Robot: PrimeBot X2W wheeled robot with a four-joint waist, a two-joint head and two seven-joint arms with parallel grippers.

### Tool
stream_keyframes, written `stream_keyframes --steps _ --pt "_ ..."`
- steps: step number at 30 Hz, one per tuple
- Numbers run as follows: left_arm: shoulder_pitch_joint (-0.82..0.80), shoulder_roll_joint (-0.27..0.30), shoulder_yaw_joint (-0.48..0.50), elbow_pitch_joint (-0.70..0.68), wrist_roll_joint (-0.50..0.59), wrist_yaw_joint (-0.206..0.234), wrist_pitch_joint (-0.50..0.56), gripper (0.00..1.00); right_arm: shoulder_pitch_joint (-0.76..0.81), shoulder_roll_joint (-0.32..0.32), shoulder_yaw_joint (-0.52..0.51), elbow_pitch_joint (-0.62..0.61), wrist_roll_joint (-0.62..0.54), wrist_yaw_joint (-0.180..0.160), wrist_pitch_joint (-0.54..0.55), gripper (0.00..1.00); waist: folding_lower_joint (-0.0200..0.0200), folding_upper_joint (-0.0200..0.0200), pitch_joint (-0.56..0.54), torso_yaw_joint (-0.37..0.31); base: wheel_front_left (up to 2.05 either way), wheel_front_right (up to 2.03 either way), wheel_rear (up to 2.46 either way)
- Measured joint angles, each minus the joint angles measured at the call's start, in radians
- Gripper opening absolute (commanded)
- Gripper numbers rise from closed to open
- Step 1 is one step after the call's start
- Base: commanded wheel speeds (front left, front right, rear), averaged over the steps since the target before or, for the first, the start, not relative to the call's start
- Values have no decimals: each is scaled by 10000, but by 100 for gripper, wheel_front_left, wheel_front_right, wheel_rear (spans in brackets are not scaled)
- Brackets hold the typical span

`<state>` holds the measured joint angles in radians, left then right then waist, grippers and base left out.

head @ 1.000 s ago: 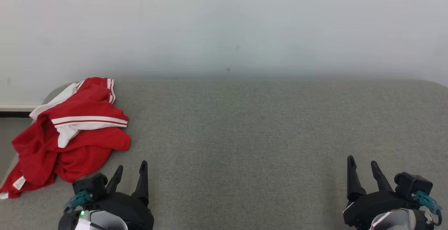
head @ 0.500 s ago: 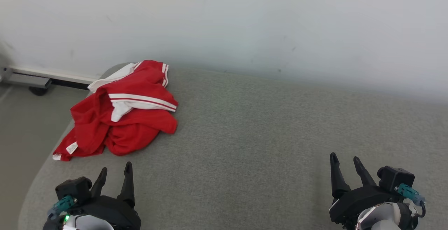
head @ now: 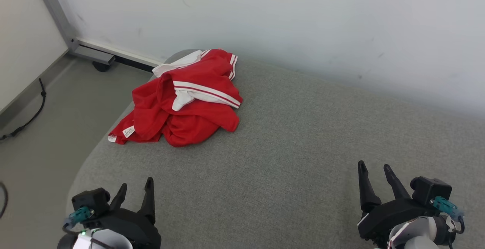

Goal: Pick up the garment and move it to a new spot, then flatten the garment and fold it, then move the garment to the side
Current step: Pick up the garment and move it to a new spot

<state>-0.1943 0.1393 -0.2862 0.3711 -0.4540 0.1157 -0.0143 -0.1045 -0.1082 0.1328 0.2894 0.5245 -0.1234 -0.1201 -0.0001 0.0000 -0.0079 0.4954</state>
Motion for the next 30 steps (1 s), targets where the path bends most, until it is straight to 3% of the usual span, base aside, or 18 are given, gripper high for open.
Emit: stream_keyframes --steps 8,19,30 --pt "-1303 -462 -157 512 -226 31 1087 100 499 -681 61 -1317 -583 -4 403 100 1 0 590 237 0 0 0" --pt "-4471 -780 -249 1363 -301 31 2370 100 1935 -1871 -474 -4470 -1429 -10 1258 100 3 0 1908 308 0 0 0" --pt "-6343 -495 362 2723 -384 73 2955 100 2286 -1988 -895 -7459 -2614 -12 2719 100 3 1 3427 -82 0 0 0"
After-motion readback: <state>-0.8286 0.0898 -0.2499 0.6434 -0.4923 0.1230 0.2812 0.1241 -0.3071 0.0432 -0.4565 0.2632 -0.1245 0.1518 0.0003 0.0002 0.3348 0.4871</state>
